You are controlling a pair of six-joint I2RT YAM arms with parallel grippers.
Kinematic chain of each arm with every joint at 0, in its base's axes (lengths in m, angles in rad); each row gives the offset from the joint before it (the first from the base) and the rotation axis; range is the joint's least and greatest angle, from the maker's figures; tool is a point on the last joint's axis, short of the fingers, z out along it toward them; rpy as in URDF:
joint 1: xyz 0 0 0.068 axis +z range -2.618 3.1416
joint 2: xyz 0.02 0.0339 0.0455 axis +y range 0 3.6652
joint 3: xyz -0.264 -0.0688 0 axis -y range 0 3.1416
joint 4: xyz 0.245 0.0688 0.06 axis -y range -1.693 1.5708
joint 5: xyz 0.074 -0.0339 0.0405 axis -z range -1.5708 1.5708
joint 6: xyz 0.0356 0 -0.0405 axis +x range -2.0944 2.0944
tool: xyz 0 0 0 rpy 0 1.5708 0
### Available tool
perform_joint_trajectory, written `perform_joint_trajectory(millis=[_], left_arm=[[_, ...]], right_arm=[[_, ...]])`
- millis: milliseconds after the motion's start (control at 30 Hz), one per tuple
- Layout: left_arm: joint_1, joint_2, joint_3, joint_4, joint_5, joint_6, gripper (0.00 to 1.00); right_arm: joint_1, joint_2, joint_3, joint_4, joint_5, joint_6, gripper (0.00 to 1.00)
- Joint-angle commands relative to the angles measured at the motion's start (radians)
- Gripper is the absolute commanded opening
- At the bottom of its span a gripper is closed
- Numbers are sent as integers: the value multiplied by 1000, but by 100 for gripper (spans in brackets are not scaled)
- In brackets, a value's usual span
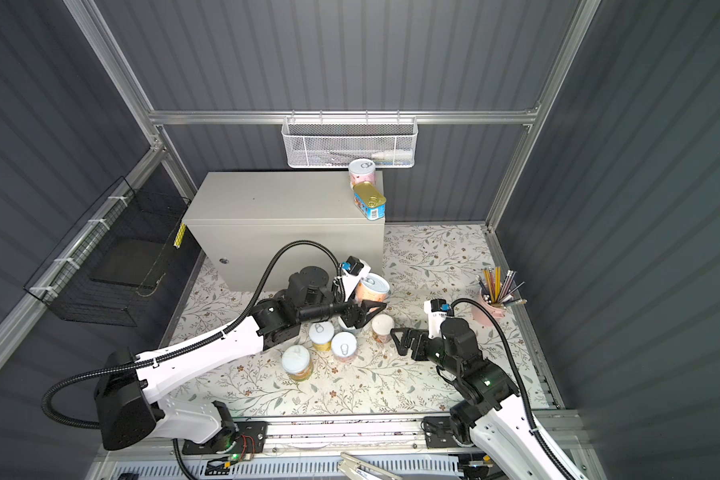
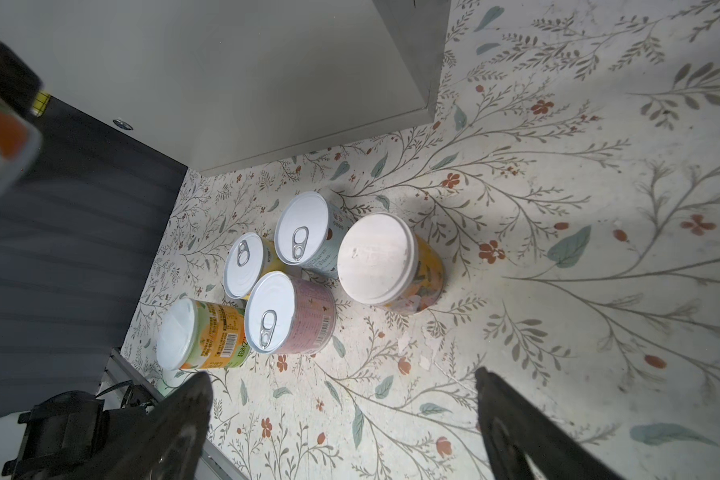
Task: Place and organize the canned foods onto the counter
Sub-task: 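Carry the orange-print can with the left gripper onto the cabinet top beside the pink can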
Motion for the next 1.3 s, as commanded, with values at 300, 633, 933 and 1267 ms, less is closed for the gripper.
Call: perform_joint_trajectory(millis=[300,633,933,1267], left_arm=[[72,-39,241,-152,-33,13,60],[224,-39,332,-134,-42,-32,61],[344,70,471,-66,-23,-40,61],[478,272,647,30,36,-133,60]], right_arm=[[7,-63,-60,33,7,-27,99],[5,-64,-100,52,-2,-28,99],[6,-49,-120,77,-3,-32,99],[6,-31,-139,118,-18,-17,99]])
